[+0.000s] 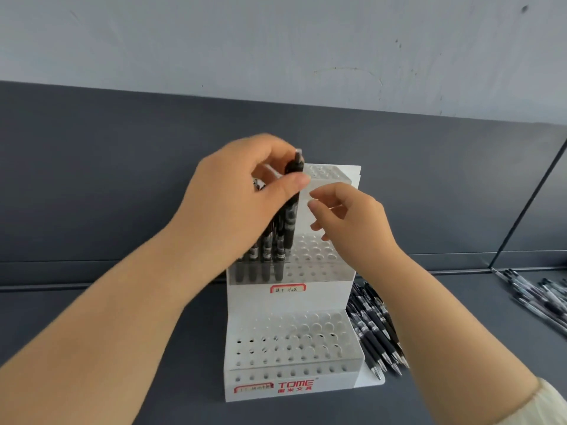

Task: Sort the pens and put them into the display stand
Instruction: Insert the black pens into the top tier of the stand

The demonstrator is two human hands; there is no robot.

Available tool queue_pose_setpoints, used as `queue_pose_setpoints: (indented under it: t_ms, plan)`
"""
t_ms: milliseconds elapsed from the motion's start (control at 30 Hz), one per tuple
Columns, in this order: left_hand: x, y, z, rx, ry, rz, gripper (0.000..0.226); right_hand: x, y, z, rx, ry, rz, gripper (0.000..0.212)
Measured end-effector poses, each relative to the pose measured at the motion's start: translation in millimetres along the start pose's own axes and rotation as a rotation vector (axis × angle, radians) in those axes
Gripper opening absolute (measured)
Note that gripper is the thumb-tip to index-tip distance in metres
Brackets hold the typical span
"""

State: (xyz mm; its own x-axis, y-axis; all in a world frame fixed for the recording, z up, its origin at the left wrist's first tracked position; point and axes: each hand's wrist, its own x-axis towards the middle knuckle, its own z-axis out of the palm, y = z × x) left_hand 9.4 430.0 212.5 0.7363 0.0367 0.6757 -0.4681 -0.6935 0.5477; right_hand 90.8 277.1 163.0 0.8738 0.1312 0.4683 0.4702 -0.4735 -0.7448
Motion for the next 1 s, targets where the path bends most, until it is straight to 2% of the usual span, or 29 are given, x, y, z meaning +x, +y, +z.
queue_pose_setpoints:
  t_ms: [133, 367, 700, 867, 1000]
  plan:
    - [29, -1, 3, -0.021, -0.002, -0.001, 0.012, -6, 1, -10, 0.04, 0.026, -0.003, 0.01]
    - [52, -17, 19, 0.202, -0.127, -0.029, 0.02, -18, 11, -23, 0.065, 0.028, 0.025, 0.016]
    - [58, -31, 27, 0.323, -0.195, -0.052, 0.021, -20, 27, -23, 0.019, 0.005, 0.067, 0.016]
    - [57, -26, 27, 0.344, -0.171, -0.009, 0.02, -23, 30, -21, 0.032, 0.001, 0.074, 0.015]
    - [45, -9, 40, 0.43, -0.148, 0.14, 0.016, -27, 43, -27, 0.039, 0.014, 0.103, 0.015]
